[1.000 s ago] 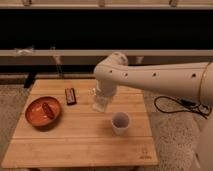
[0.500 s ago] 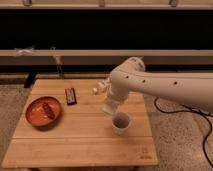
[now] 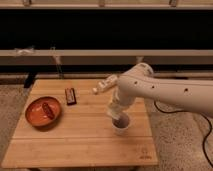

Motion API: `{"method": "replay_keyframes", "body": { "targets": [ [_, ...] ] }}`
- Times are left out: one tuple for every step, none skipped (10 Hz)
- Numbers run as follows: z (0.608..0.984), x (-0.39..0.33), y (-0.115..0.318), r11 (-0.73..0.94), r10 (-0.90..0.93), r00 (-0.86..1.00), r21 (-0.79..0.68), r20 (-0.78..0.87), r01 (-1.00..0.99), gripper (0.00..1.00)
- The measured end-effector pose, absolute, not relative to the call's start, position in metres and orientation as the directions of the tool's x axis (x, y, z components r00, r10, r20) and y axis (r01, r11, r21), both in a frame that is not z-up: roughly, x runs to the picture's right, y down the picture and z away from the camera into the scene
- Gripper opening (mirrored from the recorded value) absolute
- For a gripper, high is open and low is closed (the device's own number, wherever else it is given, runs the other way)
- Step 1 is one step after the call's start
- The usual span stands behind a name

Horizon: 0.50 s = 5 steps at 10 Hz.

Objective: Place the white sponge in the ceramic bowl

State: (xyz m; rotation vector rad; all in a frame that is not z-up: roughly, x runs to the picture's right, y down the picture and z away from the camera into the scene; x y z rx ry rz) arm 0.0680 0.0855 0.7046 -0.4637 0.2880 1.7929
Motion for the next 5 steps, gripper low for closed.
{"method": "replay_keyframes", "body": {
  "targets": [
    [0.705, 0.070, 0.087, -0.270, 0.863, -0.222, -0.043, -0.454, -0.962, 0.00],
    [0.706, 0.070, 0.090, -0.273, 0.861, -0.226, -0.040, -0.456, -0.961, 0.00],
    [0.708, 0.073, 0.093, -0.276, 0.860, -0.230, -0.035, -0.455, -0.961, 0.00],
    [0.710, 0.077, 0.097, -0.279, 0.859, -0.237, -0.027, -0.455, -0.960, 0.02],
    [0.713, 0.079, 0.100, -0.282, 0.857, -0.243, -0.020, -0.454, -0.959, 0.10]
  ]
}}
